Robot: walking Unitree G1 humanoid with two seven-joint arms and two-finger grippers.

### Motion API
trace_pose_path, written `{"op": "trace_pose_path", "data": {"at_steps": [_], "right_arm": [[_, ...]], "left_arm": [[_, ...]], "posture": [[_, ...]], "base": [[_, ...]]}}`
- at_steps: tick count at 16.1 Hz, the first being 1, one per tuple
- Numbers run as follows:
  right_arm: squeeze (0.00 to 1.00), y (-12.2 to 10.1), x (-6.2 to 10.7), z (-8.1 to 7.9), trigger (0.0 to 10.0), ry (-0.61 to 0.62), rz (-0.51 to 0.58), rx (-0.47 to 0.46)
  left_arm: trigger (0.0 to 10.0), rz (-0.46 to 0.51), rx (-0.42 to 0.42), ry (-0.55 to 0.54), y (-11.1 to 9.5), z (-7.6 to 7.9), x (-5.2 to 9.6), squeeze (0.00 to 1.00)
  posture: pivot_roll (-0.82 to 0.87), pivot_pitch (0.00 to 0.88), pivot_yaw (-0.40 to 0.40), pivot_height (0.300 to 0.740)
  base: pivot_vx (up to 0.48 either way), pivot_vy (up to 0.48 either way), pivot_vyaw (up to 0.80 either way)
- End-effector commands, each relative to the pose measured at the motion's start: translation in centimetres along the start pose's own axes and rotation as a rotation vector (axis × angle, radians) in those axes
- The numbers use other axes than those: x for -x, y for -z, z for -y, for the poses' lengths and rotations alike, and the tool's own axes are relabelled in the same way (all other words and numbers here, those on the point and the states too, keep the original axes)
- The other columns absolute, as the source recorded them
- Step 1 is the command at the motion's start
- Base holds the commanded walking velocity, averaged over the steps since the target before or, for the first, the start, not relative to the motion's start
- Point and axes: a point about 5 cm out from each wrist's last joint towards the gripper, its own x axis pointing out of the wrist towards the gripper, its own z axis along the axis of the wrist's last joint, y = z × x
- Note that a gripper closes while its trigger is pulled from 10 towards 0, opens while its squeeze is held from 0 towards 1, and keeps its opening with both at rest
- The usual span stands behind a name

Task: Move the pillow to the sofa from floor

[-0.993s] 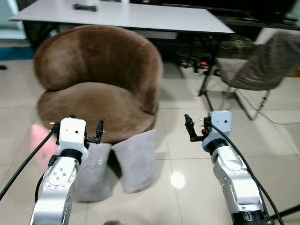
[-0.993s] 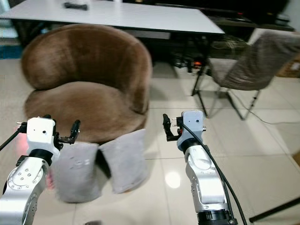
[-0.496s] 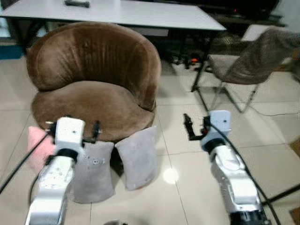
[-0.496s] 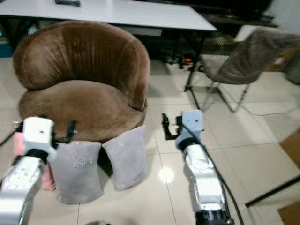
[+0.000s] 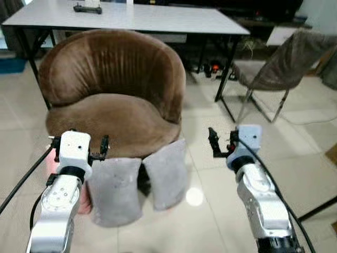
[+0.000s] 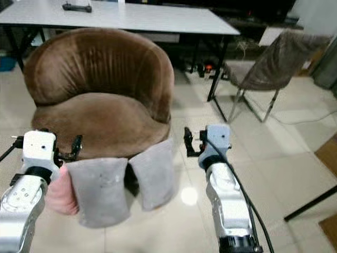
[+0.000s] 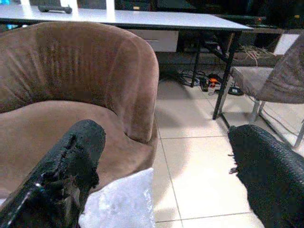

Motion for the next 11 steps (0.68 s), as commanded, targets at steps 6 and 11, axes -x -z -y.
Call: {"op": "trace_pose_path", "data": {"at_steps": [6, 11], "right_arm": [[0.0, 0.26, 0.14, 0.49, 10.0, 0.017, -0.016, -0.003], [0.0, 0.42, 0.26, 0.21, 10.0, 0.008, -0.019, -0.001]], "left_arm": [[10.0, 0.011, -0.005, 0.041, -0.35, 0.88, -0.19, 0.0], [10.0, 0.009, -0.009, 0.057, -0.31, 1.09, -0.18, 0.0]], "posture": [[0.04, 0.0, -0.054, 0.74], [0.03, 0.0, -0.038, 0.74]], "base": [[0.0, 0.381, -0.21], [0.0, 0.384, -0.48]]}}
